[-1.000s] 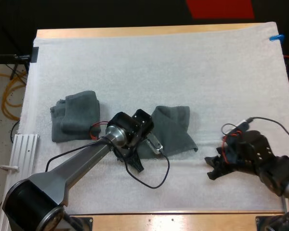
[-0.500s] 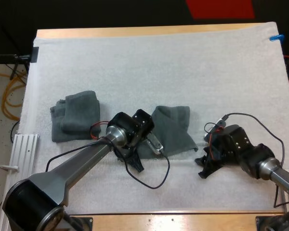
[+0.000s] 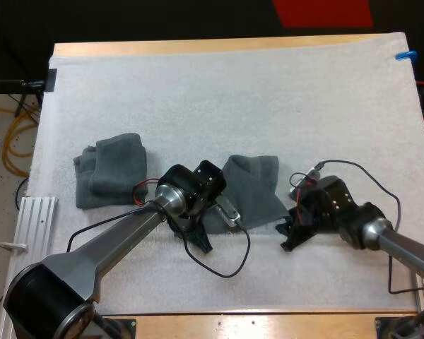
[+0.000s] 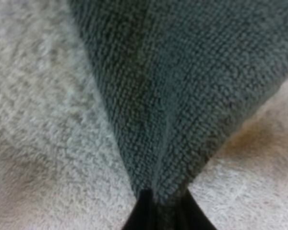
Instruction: Pick towel from pile fold and stack
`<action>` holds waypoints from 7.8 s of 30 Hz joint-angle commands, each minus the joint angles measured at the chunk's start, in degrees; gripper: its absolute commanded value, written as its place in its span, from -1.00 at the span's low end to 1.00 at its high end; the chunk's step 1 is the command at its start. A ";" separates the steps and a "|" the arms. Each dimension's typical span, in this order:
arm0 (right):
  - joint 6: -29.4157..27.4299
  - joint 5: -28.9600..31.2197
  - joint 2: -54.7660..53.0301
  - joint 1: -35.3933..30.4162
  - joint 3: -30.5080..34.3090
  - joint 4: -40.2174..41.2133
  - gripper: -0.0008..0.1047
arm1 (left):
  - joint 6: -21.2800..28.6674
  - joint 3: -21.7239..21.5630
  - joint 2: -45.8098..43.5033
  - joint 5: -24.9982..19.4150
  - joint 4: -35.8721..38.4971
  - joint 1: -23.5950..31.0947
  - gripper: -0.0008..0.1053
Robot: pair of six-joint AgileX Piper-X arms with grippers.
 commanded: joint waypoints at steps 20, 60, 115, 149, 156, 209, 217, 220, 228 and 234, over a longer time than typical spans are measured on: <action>6.32 -0.55 0.34 0.12 -5.79 -1.22 -0.98 | -0.20 -0.44 -2.06 0.35 0.44 0.02 -0.98; 10.70 -8.97 -37.37 8.28 -32.06 61.83 -0.98 | -17.08 -16.43 -39.15 20.98 9.21 0.02 -0.98; 18.08 13.42 12.83 -11.92 -42.08 17.85 0.36 | 3.75 -9.81 -1.47 23.75 -39.82 26.07 0.30; 37.89 -4.83 -35.03 -11.51 -7.94 41.12 0.36 | -6.56 6.37 -46.44 27.86 -7.02 26.07 0.30; 46.86 -11.47 -35.09 -8.44 3.13 33.01 0.36 | -7.17 9.03 -48.35 29.34 -6.61 26.07 0.30; 65.20 2.64 -22.44 4.30 16.90 1.76 -0.98 | -28.21 27.25 -46.99 37.64 -21.02 26.07 0.59; 61.68 4.57 -26.36 4.30 16.91 7.46 -0.98 | -28.46 28.10 -35.05 43.60 -25.91 26.07 0.59; 61.68 4.57 -26.41 4.30 16.91 7.54 -0.98 | -28.46 28.10 -28.93 48.37 -28.59 26.07 0.59; 61.68 4.57 -26.41 4.30 16.91 7.54 -0.98 | -28.46 28.10 -16.96 54.50 -34.06 26.07 0.59; 61.57 4.57 -26.41 4.30 16.91 7.54 -0.98 | -28.46 28.00 -12.15 55.19 -35.89 25.56 0.59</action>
